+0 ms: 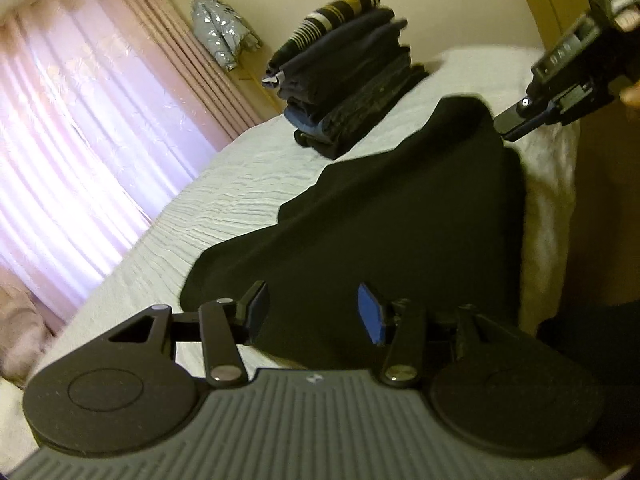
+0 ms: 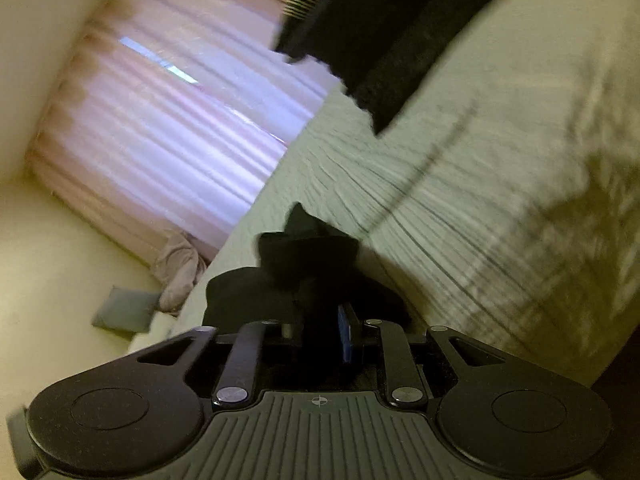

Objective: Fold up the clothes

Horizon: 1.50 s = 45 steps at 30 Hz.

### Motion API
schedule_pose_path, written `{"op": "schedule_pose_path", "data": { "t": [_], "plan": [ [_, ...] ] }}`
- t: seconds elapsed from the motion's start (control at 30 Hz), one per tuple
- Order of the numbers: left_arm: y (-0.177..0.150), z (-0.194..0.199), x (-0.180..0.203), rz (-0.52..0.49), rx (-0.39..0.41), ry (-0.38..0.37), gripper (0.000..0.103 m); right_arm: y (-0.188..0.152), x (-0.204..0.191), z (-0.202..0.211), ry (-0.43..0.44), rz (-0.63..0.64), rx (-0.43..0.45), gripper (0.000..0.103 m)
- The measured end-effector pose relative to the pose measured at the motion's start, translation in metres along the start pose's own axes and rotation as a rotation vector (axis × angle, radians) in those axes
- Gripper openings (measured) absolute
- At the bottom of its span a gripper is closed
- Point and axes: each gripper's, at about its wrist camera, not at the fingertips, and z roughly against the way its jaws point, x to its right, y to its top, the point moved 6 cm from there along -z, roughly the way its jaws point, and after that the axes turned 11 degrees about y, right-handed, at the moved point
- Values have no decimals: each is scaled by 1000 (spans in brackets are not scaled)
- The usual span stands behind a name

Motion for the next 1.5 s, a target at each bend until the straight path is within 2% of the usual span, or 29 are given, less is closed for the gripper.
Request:
{"op": "schedule_pose_path", "data": {
  "t": [0.07,0.13,0.27,0.37,0.4,0.57,0.63,0.73,0.77,0.8,0.83,0.87,0.9,0.93,1.0,1.03,1.13,1.33,1.43,1.5],
  "plan": [
    [0,-1,4,38,-8,-45,48,2,-19,6,-10,124,2,18],
    [-6,-2,14,30,-24,-70,48,4,-35,6,-10,216,-5,19],
    [-14,-9,21,43,-54,-80,47,11,-50,-23,46,320,-95,19],
    [-15,-8,18,62,-61,-91,47,17,-32,-59,-1,329,-204,18],
    [-15,-8,18,65,-62,-94,47,21,-20,-67,-13,303,-217,18],
    [-17,-10,17,71,-64,-99,47,43,18,-93,-128,212,-186,18],
    [-18,-10,17,75,-64,-100,48,42,26,-98,-186,193,-216,19],
    [-19,-11,17,83,-65,-101,49,42,18,-87,-162,208,-201,20],
    [-19,-11,16,85,-65,-100,49,43,11,-79,-149,234,-179,26],
    [-19,-11,16,84,-64,-98,49,43,3,-70,-138,256,-151,50],
    [-19,-12,17,84,-63,-96,49,43,-5,-62,-126,277,-122,81],
    [-19,-12,17,85,-62,-94,49,40,-11,-55,-108,297,-92,89],
    [-18,-12,18,87,-62,-92,49,36,-17,-48,-90,317,-63,90],
    [-18,-12,18,87,-61,-90,49,28,-20,-48,-75,339,-86,90],
    [-18,-12,19,80,-61,-87,49,9,-9,-59,-97,332,-191,90],
    [-18,-10,18,77,-61,-83,49,8,-2,-57,-101,292,-195,90],
    [-17,-5,15,70,-59,-67,49,6,17,-49,-109,157,-184,90],
    [-11,20,3,109,-20,-19,49,18,9,-10,-75,149,-72,90],
    [-9,30,9,100,-6,-31,52,17,12,1,-92,127,-45,90],
    [-11,32,21,71,-7,-54,53,11,13,4,-86,94,-56,90]
  ]
}}
